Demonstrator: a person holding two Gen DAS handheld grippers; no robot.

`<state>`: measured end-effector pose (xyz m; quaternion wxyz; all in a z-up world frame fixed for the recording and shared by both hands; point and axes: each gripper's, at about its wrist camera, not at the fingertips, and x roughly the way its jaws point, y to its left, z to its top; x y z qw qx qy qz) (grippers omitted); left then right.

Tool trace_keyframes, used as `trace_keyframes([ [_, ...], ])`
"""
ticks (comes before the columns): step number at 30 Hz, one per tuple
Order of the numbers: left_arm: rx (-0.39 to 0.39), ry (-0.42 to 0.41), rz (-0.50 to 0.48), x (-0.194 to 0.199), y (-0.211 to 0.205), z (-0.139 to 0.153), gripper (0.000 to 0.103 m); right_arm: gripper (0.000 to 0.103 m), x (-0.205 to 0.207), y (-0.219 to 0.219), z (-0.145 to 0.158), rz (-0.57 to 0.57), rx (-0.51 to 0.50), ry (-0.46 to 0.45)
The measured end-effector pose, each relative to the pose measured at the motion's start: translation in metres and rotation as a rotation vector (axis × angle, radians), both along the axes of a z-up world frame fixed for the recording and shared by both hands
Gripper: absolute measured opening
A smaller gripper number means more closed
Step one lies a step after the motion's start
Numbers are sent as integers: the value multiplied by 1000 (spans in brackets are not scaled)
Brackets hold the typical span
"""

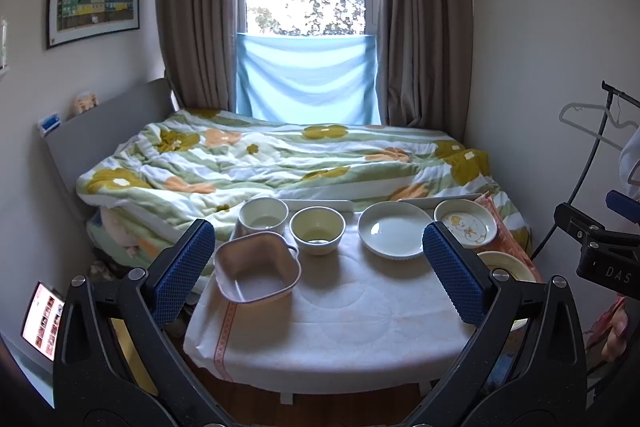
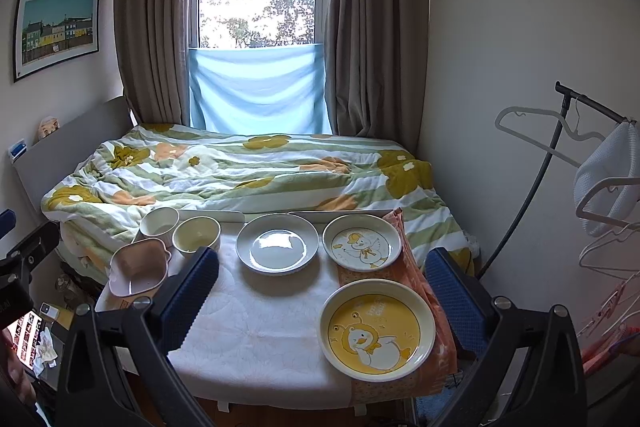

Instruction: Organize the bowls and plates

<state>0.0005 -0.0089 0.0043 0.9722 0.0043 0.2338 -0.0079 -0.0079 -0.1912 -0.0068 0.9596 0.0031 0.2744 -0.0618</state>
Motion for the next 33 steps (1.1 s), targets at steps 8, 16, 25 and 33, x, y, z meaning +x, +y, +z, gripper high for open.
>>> trace_keyframes([
  [8, -4, 1, -4, -1, -1, 1, 103, 103, 0, 0, 0, 0, 0, 0],
  [16, -13, 5, -1, 1, 4, 2, 103, 103, 0, -1, -1, -2, 0, -2],
  [25, -16, 13, -2, 3, 6, 0, 103, 103, 0, -1, -1, -1, 1, -1],
  [33, -15, 12, -2, 3, 6, -1, 103, 103, 0, -1, -2, -1, 1, -2],
])
